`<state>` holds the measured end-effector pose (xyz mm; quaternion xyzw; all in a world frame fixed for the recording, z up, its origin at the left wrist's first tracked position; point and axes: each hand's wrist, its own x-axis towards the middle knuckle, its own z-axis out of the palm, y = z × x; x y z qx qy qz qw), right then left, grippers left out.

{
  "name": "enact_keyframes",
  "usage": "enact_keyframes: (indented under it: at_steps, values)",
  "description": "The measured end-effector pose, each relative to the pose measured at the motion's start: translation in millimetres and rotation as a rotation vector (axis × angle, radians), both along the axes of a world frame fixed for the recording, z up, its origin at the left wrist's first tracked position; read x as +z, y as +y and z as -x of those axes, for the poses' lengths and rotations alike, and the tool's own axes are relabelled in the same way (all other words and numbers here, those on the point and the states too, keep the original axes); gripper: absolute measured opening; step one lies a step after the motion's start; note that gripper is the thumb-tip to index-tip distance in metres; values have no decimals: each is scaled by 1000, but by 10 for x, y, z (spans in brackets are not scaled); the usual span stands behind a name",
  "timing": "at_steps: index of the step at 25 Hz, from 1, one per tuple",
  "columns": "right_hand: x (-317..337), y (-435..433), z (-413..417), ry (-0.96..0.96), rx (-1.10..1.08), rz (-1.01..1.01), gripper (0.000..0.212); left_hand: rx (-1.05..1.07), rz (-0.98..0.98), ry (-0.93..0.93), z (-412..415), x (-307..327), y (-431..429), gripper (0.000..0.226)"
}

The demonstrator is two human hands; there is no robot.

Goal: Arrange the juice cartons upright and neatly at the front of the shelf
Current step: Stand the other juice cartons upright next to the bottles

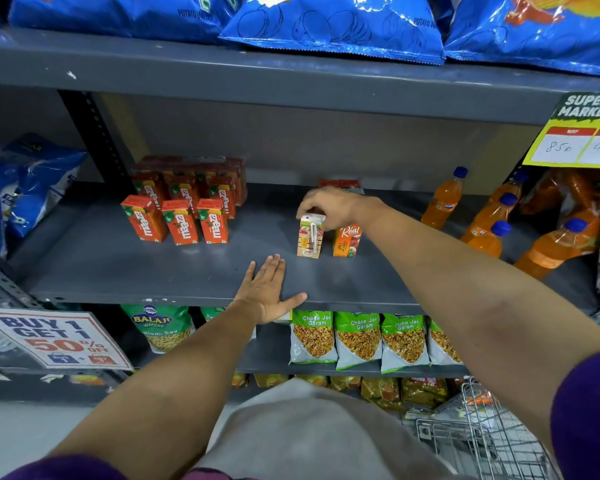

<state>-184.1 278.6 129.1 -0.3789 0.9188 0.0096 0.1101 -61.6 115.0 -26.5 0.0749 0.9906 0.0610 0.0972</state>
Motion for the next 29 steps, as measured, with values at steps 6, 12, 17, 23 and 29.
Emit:
enact_keyframes:
  at_steps: [6,12,17,23,29]
  values:
    - [-54,-18,16,-5,-180,79,52,-3,-4,-1,-6,-4,-13,96]
    - [-140,-49,-12,179,-188,96,47,5,5,-5,7,-26,-11,95]
    - [-113,4,13,136,-157,-15,54,4,1,1,14,-29,-8,94]
    - [-142,12,6,245,-191,-83,42,1,5,15,4,-26,-12,93]
    - [-119,87,27,170,-192,-44,54,24,-134,40,57,93,11,86]
